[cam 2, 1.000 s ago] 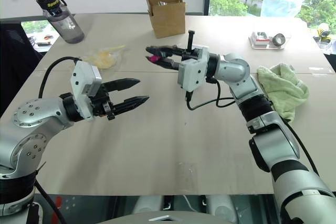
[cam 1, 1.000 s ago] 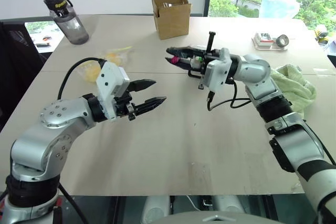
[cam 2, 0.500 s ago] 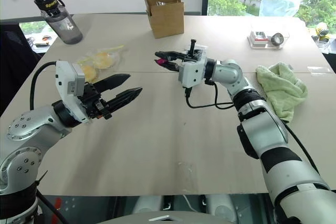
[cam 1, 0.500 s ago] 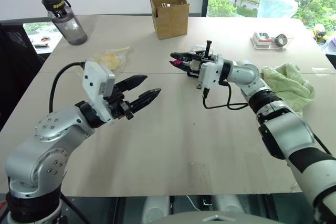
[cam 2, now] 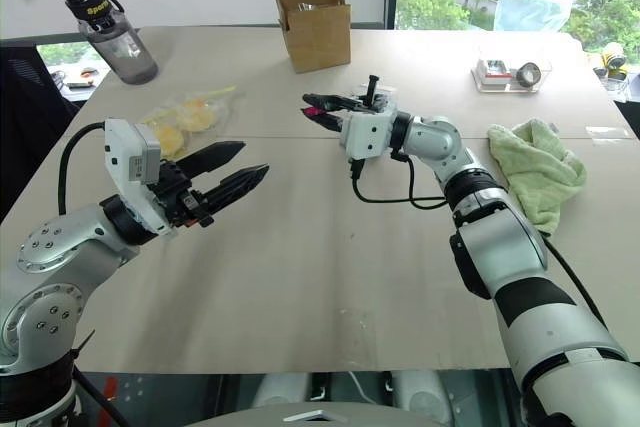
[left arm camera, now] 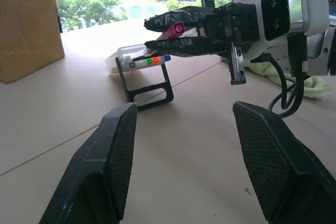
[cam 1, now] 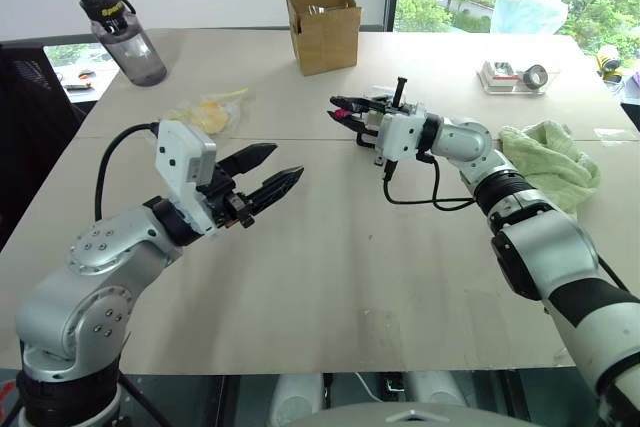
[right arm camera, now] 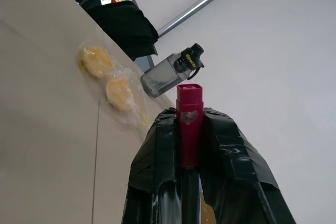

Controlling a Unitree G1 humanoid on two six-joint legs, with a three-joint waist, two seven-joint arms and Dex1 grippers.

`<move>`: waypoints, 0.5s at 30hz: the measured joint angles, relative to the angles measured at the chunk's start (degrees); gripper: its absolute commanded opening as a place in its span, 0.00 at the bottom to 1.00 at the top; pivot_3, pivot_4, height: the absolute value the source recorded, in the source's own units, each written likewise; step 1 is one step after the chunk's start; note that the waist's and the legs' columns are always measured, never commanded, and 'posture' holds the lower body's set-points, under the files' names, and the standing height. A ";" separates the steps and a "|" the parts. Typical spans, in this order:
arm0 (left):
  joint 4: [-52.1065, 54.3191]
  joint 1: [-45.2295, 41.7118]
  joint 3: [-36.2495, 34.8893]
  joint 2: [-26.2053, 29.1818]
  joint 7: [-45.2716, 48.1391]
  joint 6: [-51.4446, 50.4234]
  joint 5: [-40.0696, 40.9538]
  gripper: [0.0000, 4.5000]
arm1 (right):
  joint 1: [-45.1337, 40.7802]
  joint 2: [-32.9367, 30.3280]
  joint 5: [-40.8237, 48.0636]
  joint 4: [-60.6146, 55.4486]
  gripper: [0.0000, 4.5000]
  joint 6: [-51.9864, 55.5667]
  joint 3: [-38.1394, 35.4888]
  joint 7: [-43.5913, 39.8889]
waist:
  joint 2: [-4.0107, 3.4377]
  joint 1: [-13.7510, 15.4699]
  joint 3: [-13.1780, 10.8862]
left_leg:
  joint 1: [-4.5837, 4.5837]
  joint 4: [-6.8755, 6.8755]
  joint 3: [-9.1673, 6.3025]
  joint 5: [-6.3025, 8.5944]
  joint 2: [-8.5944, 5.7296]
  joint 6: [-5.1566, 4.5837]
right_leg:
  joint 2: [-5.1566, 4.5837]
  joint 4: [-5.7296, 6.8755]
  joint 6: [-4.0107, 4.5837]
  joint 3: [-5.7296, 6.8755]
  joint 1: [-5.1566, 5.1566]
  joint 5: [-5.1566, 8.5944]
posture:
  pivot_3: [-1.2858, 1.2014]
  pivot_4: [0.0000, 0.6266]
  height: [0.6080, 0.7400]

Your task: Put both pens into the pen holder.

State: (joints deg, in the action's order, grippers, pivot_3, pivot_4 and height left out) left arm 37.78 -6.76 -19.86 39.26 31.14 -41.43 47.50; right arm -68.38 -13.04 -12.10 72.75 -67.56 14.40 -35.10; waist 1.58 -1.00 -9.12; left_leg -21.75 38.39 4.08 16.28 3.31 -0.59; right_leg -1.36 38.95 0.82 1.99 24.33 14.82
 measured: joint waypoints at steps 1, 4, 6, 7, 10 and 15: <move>0.00 0.03 0.01 0.00 -0.06 0.07 -0.02 0.66 | -0.17 0.00 -0.68 0.24 0.01 0.28 0.00 0.97 | 0.00 0.00 0.00 | 0.00 0.00 0.00 0.00 0.00 0.00 | 0.00 0.00 0.00 0.00 0.00 0.00 | 0.52 0.24 0.97; 0.00 0.03 0.02 0.01 -0.25 0.30 -0.07 0.66 | -0.41 -0.07 -2.69 0.62 0.01 1.51 0.04 3.63 | 0.00 0.01 0.00 | 0.00 0.00 0.00 0.00 0.00 0.00 | 0.00 0.00 0.00 0.00 0.00 0.00 | 0.52 0.24 0.97; 0.00 0.04 0.04 0.01 -0.31 0.37 -0.08 0.66 | -0.59 -0.11 -3.95 1.16 0.01 2.41 0.09 5.29 | 0.00 0.00 0.00 | 0.00 0.00 0.00 0.00 0.00 0.00 | 0.00 0.00 0.00 0.00 0.00 0.00 | 0.52 0.24 0.97; 0.00 0.08 0.04 0.02 -0.34 0.40 -0.08 0.66 | -0.65 -0.12 -4.48 1.41 0.01 2.58 0.10 5.92 | 0.00 0.00 0.00 | 0.00 0.00 0.00 0.00 -0.01 0.00 | 0.00 0.00 0.00 0.00 0.00 0.00 | 0.52 0.24 0.97; 0.00 0.30 0.03 0.14 -0.40 0.46 -0.08 0.66 | -0.87 -0.14 -6.40 2.18 0.01 3.79 0.26 8.31 | 0.00 -0.02 0.00 | 0.00 0.00 0.00 0.00 -0.01 0.00 | 0.00 0.00 0.00 0.00 0.00 0.00 | 0.52 0.24 0.97; 0.00 0.47 -0.24 0.26 -1.29 0.61 -0.07 0.66 | -2.02 -0.12 -8.74 2.55 0.01 4.98 0.38 10.78 | 0.00 -0.04 0.00 | 0.00 0.00 0.00 0.00 0.00 0.00 | 0.00 0.00 0.00 0.00 0.00 0.00 | 0.52 0.24 0.97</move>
State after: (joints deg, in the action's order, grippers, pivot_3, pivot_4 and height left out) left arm 37.79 -6.29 -20.10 39.52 29.85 -40.82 47.43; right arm -70.40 -13.16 -20.84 75.30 -62.58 14.78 -24.32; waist 1.58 -1.05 -9.12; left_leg -21.76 38.39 4.09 16.28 3.31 -0.59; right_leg -1.36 38.95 0.82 1.99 24.33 14.82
